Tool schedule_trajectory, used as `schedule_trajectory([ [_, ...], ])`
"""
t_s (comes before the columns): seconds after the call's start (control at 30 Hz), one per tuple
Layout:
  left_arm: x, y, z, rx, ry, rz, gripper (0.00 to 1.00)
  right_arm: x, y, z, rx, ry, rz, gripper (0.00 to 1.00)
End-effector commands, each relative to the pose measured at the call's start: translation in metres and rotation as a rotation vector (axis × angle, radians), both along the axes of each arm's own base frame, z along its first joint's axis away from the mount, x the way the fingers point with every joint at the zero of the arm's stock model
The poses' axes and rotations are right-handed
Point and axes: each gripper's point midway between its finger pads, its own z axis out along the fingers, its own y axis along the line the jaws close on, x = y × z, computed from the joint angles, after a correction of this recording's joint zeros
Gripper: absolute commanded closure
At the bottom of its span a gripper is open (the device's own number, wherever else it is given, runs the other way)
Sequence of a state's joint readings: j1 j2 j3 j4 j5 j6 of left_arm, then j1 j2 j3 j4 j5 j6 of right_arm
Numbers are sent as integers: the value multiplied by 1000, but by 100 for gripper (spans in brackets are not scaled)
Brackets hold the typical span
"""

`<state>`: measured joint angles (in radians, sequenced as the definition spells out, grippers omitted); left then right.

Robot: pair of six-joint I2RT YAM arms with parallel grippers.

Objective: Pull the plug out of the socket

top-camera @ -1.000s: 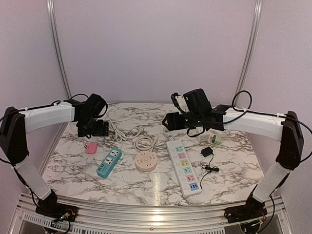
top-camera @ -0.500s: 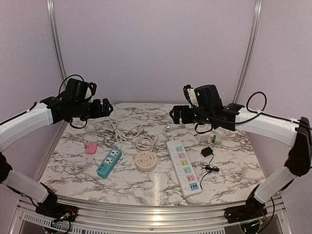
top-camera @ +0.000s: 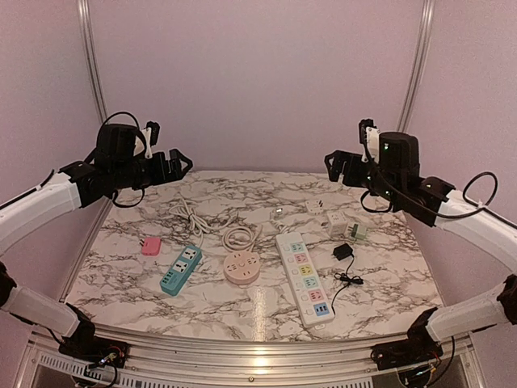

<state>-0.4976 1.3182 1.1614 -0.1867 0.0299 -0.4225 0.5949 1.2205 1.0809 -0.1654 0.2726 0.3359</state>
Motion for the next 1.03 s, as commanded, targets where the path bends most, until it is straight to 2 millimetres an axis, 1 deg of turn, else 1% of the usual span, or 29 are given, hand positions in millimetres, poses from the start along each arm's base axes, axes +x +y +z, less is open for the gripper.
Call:
schedule_trajectory([
  [0.0,-2,-2,15,-35,-57,-12,1,-6,-16,13,-3,-57,-47,2],
  [0.13,-3,0,20,-45,-78,-1,1,-10,-20,17,-1,-86,-49,1],
  [0.47,-5,5,25,-44,-96,12,1,-3,-17,22,-14,-106,-54,1],
  [0.7,-6,6,28,-43,-108,12,1,-2,-20,18,-5,-107,-60,1],
  [0.83,-6,5,28,-45,-109,9,1,0,-26,14,38,-93,-46,2],
  [1.0,-6,5,26,-46,-108,11,1,-1,-30,15,45,-104,-51,1],
])
